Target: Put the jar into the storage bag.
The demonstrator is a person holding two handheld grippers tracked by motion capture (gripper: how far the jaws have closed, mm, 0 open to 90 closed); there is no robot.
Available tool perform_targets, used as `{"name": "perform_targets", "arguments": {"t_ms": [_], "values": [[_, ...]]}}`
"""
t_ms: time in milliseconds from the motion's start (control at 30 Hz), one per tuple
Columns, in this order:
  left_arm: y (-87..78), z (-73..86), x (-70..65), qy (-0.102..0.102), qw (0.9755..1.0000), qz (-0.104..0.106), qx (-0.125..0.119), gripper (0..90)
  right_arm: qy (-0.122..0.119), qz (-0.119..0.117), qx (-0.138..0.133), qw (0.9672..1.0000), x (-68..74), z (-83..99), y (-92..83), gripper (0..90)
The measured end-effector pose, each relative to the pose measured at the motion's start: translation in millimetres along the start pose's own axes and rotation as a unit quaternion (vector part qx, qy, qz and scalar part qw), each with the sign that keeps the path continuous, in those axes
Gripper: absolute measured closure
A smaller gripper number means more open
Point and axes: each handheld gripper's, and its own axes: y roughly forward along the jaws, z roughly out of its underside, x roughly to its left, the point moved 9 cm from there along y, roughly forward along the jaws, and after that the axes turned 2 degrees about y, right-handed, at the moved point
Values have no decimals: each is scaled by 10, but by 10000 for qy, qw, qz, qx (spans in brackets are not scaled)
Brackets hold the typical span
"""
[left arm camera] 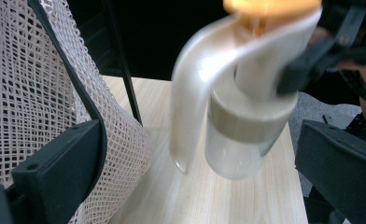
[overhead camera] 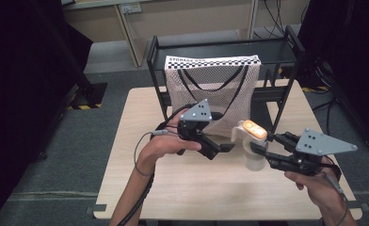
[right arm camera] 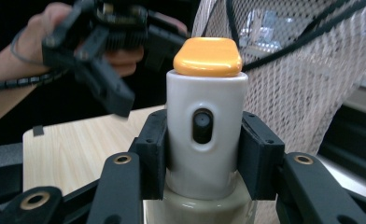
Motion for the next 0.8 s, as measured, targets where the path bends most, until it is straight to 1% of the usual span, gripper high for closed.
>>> {"name": "perform_targets", "arguments": {"t_ms": [33,67,100,133,167,200,233,267,300,367,400,433,467,533,567,600,633,733,800], "values": [[0,0,0,0,10000,0,0,9,0,0,0,10000,0,0,0,576],[1,14,10,12,10000,-2,23,9,4,-16,-34,10000,-8,-69,9,576],[1,14,10,12,10000,-2,23,10,4,-16,-34,10000,-8,-69,9,576],[1,14,10,12,10000,-2,23,10,9,-42,-65,10000,-14,-133,22,576],[10,33,28,15,10000,-37,73,10,9,-42,-65,10000,-14,-133,22,576],[10,33,28,15,10000,-37,73,11,9,-42,-65,10000,-14,-133,22,576],[19,35,27,20,10000,-40,74,11,-16,-55,-101,9999,-15,-211,33,576],[19,35,27,20,10000,-40,74,10,-16,-55,-101,9999,-15,-211,33,576],[19,35,27,20,10000,-40,74,10,-32,-49,-134,9999,-19,-296,46,576],[21,32,28,20,10000,-31,79,10,-32,-49,-134,9999,-19,-296,46,576],[18,31,26,27,10000,-26,74,10,-60,-44,-187,9998,-32,-402,63,576],[18,31,26,27,10000,-26,74,10,-60,-44,-187,9998,-32,-402,63,576],[18,31,26,27,10000,-26,74,10,-76,-41,-239,9997,-38,-516,88,576],[16,29,24,25,10000,-21,89,9,-76,-41,-239,9997,-38,-516,88,576],[16,29,24,25,10000,-21,89,9,-77,-69,-276,9996,-38,-636,124,576],[18,25,19,20,10000,-20,76,9,-77,-69,-276,9996,-38,-636,124,576],[18,25,19,26,10000,-22,82,9,-97,-48,-308,9995,-49,-741,162,576],[16,22,17,22,10000,-18,76,9,-134,-1,-296,9995,-76,-845,220,576],[13,17,13,29,10000,-12,72,8,-105,-13,-299,9995,-88,-910,260,576]]}}
